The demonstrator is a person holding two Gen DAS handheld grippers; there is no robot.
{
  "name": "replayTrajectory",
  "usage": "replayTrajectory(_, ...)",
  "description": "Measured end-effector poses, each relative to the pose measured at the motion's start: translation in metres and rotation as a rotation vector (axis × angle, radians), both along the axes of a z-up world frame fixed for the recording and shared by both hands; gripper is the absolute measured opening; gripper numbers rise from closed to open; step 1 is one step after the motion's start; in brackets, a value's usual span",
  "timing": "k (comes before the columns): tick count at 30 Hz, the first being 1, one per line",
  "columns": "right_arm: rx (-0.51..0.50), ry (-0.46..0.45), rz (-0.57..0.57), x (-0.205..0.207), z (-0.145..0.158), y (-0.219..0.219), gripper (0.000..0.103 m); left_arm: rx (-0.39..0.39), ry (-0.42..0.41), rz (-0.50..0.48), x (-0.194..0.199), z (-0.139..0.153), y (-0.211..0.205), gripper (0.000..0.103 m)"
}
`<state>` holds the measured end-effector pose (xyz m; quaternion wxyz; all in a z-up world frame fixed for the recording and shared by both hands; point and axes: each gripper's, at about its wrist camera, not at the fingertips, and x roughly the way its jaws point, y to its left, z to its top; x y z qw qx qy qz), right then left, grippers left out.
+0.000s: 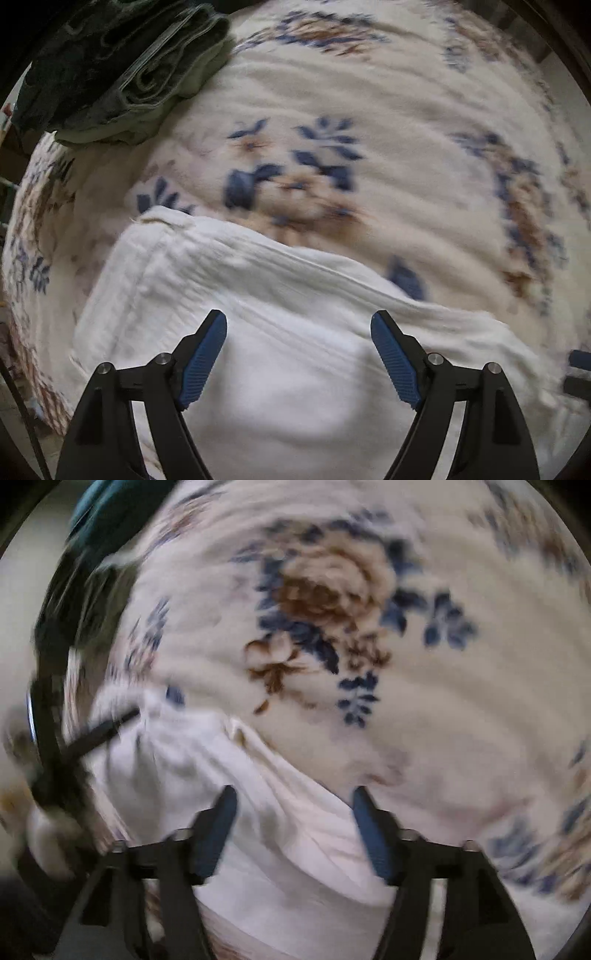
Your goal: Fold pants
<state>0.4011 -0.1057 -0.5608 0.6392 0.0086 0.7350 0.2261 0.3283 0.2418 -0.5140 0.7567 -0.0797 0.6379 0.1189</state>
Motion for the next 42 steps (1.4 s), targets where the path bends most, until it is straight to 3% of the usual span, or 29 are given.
replayTrajectory(3,-0.119,0.029,0.148,-0.017,-0.017,-0.004,0.071,-0.044,-0.021,-0.049,-0.005,0.007,-0.038,0.08)
replayTrajectory(4,-0.155,0.03,0.191,-0.023,-0.025,-0.005,0.064,-0.053,-0.015,-0.073,-0.004,0.003,-0.053,0.08)
replayTrajectory(5,-0.172,0.027,0.203,-0.026,-0.029,-0.005,0.051,-0.058,-0.002,-0.091,-0.001,0.0,-0.066,0.08)
replayTrajectory(6,-0.183,0.044,0.177,-0.026,-0.036,-0.011,0.013,-0.059,0.004,-0.101,0.001,-0.005,-0.074,0.08)
replayTrajectory(7,-0.139,0.076,0.112,-0.023,-0.038,-0.019,0.009,-0.05,0.013,-0.109,0.002,-0.01,-0.082,0.08)
replayTrajectory(9,-0.071,0.094,0.031,-0.016,-0.033,-0.036,0.01,-0.046,0.032,-0.102,0.003,-0.02,-0.088,0.08)
replayTrajectory(11,-0.011,0.098,-0.055,-0.007,-0.026,-0.06,0.026,-0.034,0.034,-0.106,0.004,-0.024,-0.091,0.08)
replayTrajectory(12,0.0,0.091,-0.073,-0.005,-0.025,-0.067,0.043,-0.03,0.034,-0.11,0.005,-0.025,-0.091,0.08)
replayTrajectory(13,-0.02,0.072,-0.075,-0.003,-0.025,-0.073,0.049,-0.027,0.032,-0.113,0.005,-0.027,-0.092,0.08)
replayTrajectory(17,-0.11,0.063,0.088,-0.015,-0.042,-0.068,0.049,0.002,0.035,-0.131,0.01,-0.034,-0.097,0.08)
replayTrajectory(18,-0.13,0.047,0.126,-0.018,-0.044,-0.064,0.048,0.01,0.036,-0.135,0.011,-0.035,-0.099,0.08)
replayTrajectory(21,-0.201,0.006,0.117,-0.02,-0.048,-0.06,0.001,0.025,0.036,-0.144,0.011,-0.037,-0.108,0.08)
replayTrajectory(24,-0.206,-0.052,-0.02,-0.013,-0.034,-0.085,0.001,0.04,0.033,-0.16,0.01,-0.037,-0.114,0.082)
replayTrajectory(27,-0.167,0.0,-0.152,-0.007,-0.036,-0.128,0.001,0.048,0.031,-0.164,0.006,-0.037,-0.113,0.082)
replayTrajectory(29,-0.044,0.008,-0.149,-0.007,-0.022,-0.138,0.002,0.055,0.023,-0.159,0.002,-0.032,-0.111,0.082)
replayTrajectory(30,0.004,0.023,-0.126,-0.008,-0.014,-0.144,0.004,0.06,0.019,-0.158,0.0,-0.028,-0.111,0.082)
replayTrajectory(32,0.021,0.004,-0.032,-0.016,0.002,-0.139,0.02,0.045,0.016,-0.147,-0.005,-0.018,-0.109,0.082)
replayTrajectory(33,0.0,-0.01,0.019,-0.021,0.005,-0.135,0.045,0.023,0.007,-0.136,-0.009,-0.01,-0.111,0.082)
replayTrajectory(34,-0.023,-0.017,0.074,-0.027,0.004,-0.13,0.056,-0.004,-0.002,-0.13,-0.012,-0.002,-0.114,0.082)
replayTrajectory(35,-0.046,-0.02,0.11,-0.034,-0.001,-0.122,0.063,-0.023,-0.006,-0.13,-0.015,0.003,-0.117,0.082)
replayTrajectory(36,-0.068,-0.018,0.132,-0.037,-0.002,-0.112,0.063,-0.05,-0.009,-0.136,-0.018,0.008,-0.124,0.082)
replayTrajectory(38,-0.157,-0.037,0.216,-0.046,-0.014,-0.094,0.054,-0.081,-0.001,-0.159,-0.022,0.009,-0.141,0.082)
replayTrajectory(39,-0.186,-0.049,0.237,-0.047,-0.017,-0.092,0.014,-0.09,0.005,-0.174,-0.022,0.005,-0.151,0.082)
replayTrajectory(40,-0.203,-0.041,0.223,-0.048,-0.02,-0.097,0.003,-0.099,0.017,-0.185,-0.021,0.0,-0.159,0.082)
replayTrajectory(42,-0.119,0.022,0.014,-0.032,-0.023,-0.128,0.003,-0.151,0.049,-0.181,-0.012,-0.011,-0.168,0.082)
